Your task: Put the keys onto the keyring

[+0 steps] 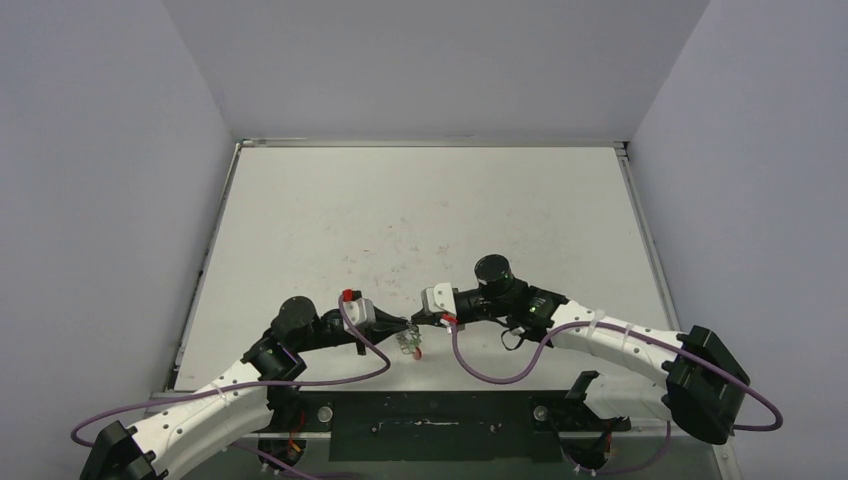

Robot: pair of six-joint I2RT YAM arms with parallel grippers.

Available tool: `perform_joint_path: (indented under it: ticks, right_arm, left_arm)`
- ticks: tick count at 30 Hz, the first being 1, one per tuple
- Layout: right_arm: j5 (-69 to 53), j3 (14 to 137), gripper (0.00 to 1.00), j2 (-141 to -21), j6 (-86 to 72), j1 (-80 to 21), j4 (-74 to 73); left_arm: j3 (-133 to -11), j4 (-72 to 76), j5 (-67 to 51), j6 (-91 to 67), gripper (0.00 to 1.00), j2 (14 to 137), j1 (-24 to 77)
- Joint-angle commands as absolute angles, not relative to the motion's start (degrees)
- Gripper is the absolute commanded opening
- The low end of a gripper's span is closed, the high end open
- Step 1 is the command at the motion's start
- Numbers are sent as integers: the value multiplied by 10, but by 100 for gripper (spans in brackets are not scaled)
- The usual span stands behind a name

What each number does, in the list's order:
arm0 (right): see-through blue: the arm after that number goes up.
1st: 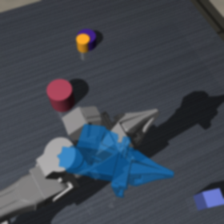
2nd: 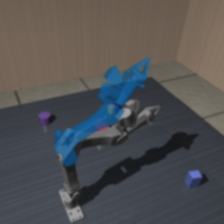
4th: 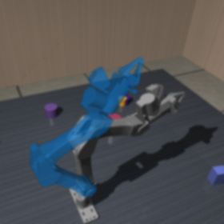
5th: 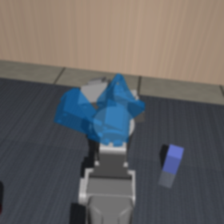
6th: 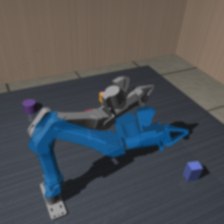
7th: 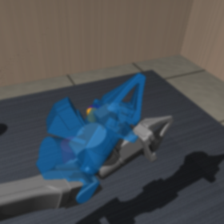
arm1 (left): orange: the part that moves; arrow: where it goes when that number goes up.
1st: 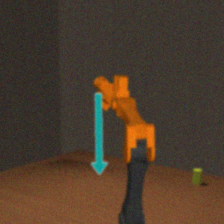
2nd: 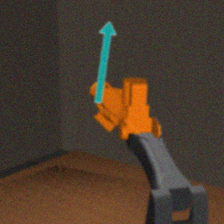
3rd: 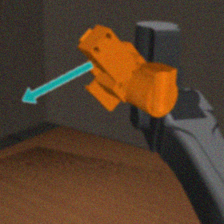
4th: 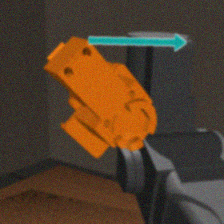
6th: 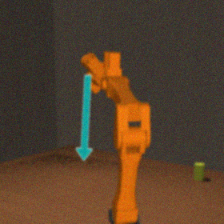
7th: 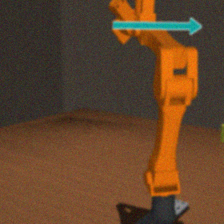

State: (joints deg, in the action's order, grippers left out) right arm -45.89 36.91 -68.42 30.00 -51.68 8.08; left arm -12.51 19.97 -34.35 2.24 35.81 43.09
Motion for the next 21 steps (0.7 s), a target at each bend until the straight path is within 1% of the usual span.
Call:
perform_joint_path:
  ticks: [1,12,21]
  right_arm:
    - [-476,399,0,-685,314,-514,79]
    - [-445,383,0,-645,302,-510,71]
    - [-439,378,0,-643,281,-507,85]
  left_arm:
    - [-133,244,-350,29,0,355,432]
    - [-132,242,-342,29,0,354,432]
    - [-132,240,-342,29,0,353,432]
